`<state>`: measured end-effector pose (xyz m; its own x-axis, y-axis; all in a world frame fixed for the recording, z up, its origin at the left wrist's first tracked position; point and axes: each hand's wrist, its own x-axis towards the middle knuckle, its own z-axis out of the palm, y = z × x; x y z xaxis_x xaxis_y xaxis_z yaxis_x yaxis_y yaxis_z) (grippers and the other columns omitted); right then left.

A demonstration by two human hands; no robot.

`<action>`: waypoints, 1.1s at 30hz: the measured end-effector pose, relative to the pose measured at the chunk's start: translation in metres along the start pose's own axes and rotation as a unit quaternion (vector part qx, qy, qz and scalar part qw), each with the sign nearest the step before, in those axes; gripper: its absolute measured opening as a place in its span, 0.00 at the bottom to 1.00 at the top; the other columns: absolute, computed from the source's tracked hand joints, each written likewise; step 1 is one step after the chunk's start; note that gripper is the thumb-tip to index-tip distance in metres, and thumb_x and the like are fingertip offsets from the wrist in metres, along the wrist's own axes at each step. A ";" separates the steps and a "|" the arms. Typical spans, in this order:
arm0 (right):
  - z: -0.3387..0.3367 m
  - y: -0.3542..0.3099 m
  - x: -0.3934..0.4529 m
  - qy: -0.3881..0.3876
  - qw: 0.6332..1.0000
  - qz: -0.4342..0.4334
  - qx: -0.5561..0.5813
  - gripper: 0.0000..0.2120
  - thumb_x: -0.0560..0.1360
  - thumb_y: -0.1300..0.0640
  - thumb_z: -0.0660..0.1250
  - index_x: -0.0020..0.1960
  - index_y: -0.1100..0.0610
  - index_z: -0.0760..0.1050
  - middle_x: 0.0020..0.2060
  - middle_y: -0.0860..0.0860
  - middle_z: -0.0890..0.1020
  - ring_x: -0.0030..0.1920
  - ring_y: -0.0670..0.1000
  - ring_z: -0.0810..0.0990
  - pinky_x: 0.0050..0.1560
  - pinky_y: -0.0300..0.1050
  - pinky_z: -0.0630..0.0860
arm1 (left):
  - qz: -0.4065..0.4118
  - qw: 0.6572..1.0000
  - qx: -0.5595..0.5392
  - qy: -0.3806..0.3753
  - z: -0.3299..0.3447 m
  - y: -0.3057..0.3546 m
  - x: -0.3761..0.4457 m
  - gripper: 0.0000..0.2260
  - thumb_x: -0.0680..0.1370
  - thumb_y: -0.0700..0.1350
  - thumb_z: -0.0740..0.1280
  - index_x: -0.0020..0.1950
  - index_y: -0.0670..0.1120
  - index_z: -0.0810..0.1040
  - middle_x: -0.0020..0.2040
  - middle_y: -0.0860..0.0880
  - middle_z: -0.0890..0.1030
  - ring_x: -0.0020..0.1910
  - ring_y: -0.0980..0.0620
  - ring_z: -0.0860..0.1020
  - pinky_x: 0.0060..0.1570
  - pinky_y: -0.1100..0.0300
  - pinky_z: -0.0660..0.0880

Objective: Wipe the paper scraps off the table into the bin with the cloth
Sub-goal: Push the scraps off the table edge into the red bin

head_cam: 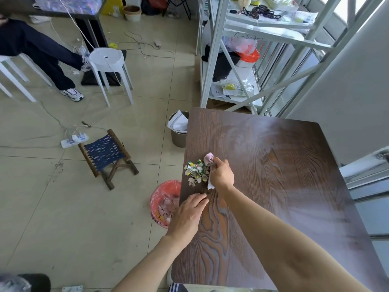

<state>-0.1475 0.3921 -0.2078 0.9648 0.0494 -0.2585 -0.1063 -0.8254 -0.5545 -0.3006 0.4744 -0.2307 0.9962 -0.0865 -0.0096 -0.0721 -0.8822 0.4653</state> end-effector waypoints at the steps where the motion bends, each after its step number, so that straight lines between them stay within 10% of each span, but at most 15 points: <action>1: 0.001 -0.002 0.001 -0.005 1.000 -0.009 -0.003 0.18 0.80 0.58 0.54 0.67 0.48 0.71 0.55 0.56 0.73 0.48 0.62 0.79 0.40 0.46 0.69 | -0.001 1.000 -0.001 0.002 0.001 0.000 0.000 0.23 0.74 0.34 0.65 0.68 0.48 0.70 0.69 0.52 0.71 0.69 0.53 0.68 0.67 0.59 0.69; 33: 0.033 -0.070 -0.011 -0.101 0.974 -0.174 -0.102 0.20 0.73 0.69 0.58 0.61 0.55 0.74 0.54 0.59 0.72 0.48 0.63 0.78 0.37 0.46 0.68 | 0.020 0.998 -0.050 0.039 -0.001 0.000 0.001 0.27 0.73 0.30 0.61 0.70 0.48 0.67 0.69 0.52 0.70 0.69 0.56 0.60 0.70 0.61 0.63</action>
<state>-0.1587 0.4678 -0.1927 0.8648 0.4386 -0.2444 0.2883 -0.8324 -0.4733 -0.2992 0.4750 -0.2295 0.9937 -0.0811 0.0776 -0.1105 -0.8278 0.5500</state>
